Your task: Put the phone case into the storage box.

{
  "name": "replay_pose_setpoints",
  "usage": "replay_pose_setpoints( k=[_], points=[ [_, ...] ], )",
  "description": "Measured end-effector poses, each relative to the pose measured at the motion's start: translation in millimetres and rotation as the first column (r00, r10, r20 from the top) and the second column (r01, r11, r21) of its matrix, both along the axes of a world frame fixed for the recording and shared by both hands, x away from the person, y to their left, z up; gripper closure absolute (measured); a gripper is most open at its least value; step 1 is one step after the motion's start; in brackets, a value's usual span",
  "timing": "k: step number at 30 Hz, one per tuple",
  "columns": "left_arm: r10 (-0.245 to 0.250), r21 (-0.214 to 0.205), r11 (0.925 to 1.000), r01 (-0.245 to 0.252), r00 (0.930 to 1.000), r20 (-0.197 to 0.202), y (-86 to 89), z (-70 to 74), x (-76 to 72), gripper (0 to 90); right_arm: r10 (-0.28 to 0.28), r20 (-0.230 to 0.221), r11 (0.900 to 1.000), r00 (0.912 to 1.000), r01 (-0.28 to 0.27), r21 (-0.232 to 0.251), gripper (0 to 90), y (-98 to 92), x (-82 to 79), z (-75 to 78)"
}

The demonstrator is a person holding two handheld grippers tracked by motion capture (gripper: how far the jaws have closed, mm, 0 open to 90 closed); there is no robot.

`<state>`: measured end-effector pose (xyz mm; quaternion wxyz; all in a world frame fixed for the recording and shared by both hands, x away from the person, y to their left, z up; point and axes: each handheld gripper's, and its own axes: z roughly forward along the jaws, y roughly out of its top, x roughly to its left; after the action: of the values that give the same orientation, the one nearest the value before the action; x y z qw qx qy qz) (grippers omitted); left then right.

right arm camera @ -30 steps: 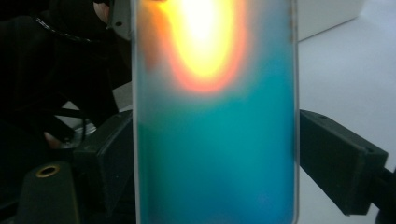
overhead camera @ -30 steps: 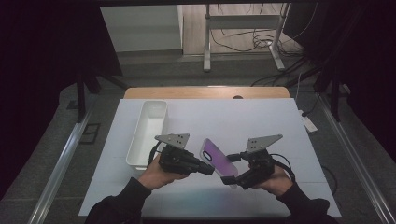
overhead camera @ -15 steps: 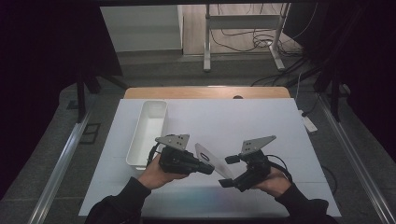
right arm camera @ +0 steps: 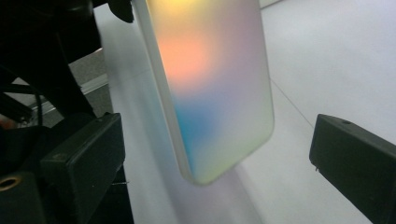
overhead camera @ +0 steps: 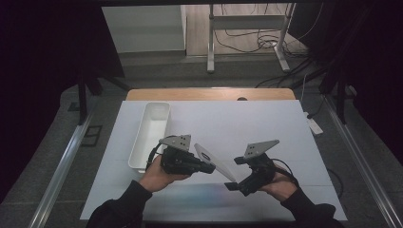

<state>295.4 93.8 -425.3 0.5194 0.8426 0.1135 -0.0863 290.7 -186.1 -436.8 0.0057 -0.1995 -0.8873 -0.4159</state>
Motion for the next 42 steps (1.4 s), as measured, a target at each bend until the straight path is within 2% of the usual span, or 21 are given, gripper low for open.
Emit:
replay_pose_setpoints(
  k=[12,23,31,42],
  points=[
    [0.058,0.043,0.9974,-0.059,0.9982,0.013,5.3,1.4,0.7,88.3,-0.064,0.022,0.9977,0.9977,0.064,-0.024,2.2,-6.7,3.3,-0.9],
    [0.113,0.054,0.9921,-0.114,0.9934,0.019,14.7,4.5,2.9,88.3,-0.134,0.072,0.9888,0.9883,0.138,-0.056,0.2,-14.7,0.7,0.0],
    [0.155,0.062,0.9858,-0.156,0.9877,0.022,21.6,8.4,4.4,88.2,-0.180,0.101,0.9795,0.9785,0.188,-0.073,0.0,-23.6,-2.3,1.4],
    [0.212,0.094,0.9722,-0.214,0.9767,0.031,29.8,11.3,9.1,88.3,-0.230,0.110,0.9676,0.9669,0.239,-0.080,0.0,-36.1,-5.8,0.4]
  ],
)
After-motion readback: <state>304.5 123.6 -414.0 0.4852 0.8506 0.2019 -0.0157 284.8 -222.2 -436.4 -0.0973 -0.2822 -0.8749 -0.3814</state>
